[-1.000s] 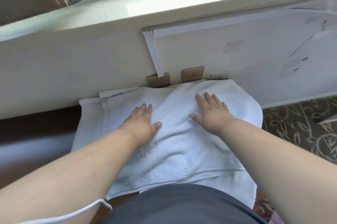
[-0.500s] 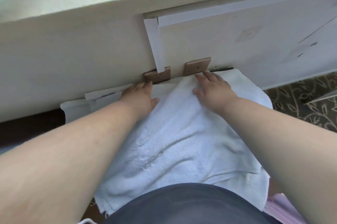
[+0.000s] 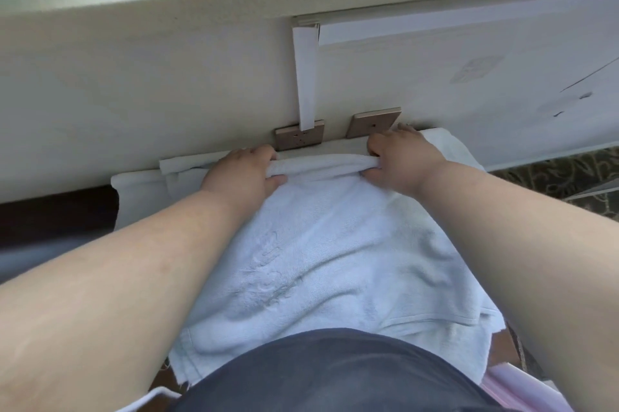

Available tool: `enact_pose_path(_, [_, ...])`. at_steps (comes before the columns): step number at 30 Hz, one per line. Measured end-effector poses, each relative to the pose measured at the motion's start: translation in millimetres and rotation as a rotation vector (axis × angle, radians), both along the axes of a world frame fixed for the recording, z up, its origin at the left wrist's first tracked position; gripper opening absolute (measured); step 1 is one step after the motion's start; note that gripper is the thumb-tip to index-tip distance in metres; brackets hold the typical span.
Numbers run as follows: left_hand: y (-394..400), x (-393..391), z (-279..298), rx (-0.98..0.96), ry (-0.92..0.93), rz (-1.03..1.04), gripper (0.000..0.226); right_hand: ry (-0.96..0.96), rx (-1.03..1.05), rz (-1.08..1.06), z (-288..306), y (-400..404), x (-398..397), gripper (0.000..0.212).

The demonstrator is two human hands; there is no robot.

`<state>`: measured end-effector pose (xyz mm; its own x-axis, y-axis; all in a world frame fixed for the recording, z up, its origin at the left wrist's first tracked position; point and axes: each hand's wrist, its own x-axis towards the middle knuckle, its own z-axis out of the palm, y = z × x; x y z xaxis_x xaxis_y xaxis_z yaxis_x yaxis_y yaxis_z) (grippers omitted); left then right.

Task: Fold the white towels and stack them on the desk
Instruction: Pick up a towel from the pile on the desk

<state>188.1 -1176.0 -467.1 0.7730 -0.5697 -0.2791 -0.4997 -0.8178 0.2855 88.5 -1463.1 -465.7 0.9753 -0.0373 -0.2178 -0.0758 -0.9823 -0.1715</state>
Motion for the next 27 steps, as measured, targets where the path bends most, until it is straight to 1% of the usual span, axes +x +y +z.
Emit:
enact_pose_path(3, [25, 8, 6, 0.149, -0.004, 0.004, 0.051, 0.075, 0.03, -0.08, 11, -9, -9, 0.044])
enact_pose_path(5, [37, 5, 12, 0.155, -0.011, -0.006, 0.051, 0.165, 0.007, -0.103, 22, -15, -10, 0.049])
enact_pose_path(8, [45, -6, 25, 0.104, -0.02, 0.008, 0.037, 0.266, -0.127, -0.091, 39, -23, -12, 0.038])
enact_pose_path(10, [53, -14, 35, 0.106, -0.049, 0.041, 0.027, 0.268, -0.208, -0.121, 52, -32, -22, 0.034])
enact_pose_path(11, [57, -18, 39, 0.113, -0.062, 0.052, 0.024, 0.257, -0.215, -0.128, 57, -38, -29, 0.03])
enact_pose_path(12, [63, -23, 42, 0.118, -0.074, 0.06, 0.021, 0.234, -0.193, -0.133, 63, -42, -37, 0.027])
enact_pose_path(14, [72, -34, 47, 0.097, -0.094, 0.099, 0.019, 0.117, -0.085, -0.165, 75, -42, -55, 0.025])
enact_pose_path(16, [77, -46, 55, 0.023, -0.106, 0.179, 0.014, 0.002, 0.008, -0.204, 87, -33, -69, 0.025])
enact_pose_path(18, [80, -58, 65, -0.07, -0.109, 0.25, 0.012, -0.093, 0.004, -0.2, 97, -17, -81, 0.027])
enact_pose_path(20, [83, -71, 77, -0.156, -0.103, 0.298, 0.012, -0.191, 0.012, -0.177, 109, 2, -88, 0.031])
enact_pose_path(22, [88, -83, 90, -0.207, -0.091, 0.348, 0.012, -0.256, 0.085, -0.133, 123, 22, -91, 0.034])
enact_pose_path(27, [114, -118, 118, -0.304, -0.14, 0.452, 0.013, -0.38, 0.186, -0.012, 151, 80, -88, 0.031])
